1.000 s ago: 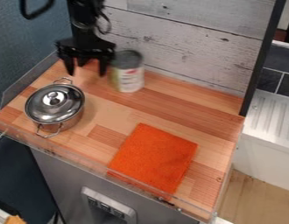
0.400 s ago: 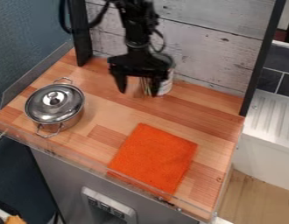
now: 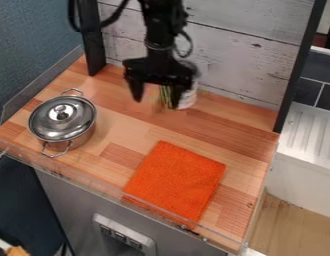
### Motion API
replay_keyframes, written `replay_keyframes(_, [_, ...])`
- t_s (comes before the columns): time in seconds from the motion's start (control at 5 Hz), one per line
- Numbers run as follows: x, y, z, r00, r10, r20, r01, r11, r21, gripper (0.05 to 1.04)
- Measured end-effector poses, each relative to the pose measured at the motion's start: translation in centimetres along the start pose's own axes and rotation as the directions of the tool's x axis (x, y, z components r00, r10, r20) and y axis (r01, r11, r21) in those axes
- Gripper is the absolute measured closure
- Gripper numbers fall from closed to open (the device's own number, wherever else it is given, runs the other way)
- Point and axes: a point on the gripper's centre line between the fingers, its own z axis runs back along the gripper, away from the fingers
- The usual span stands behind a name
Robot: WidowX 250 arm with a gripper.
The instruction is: Push the can to the upper right side of the table
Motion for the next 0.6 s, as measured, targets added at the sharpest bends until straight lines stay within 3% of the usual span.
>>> replay_keyframes(0.2, [1.4, 3.9, 1.3, 0.997, 0.068, -0.042, -0.069, 0.997, -0.028, 0.083])
replay_keyframes(0.4, [0.4, 3.9, 1.6, 0.993, -0.026, -0.117, 0.016, 0.996, -0.086, 0.083])
replay_keyframes(0.6, [0.3, 4.3, 1.9, 0.989, -0.076, -0.13, 0.066, 0.995, -0.078, 0.083])
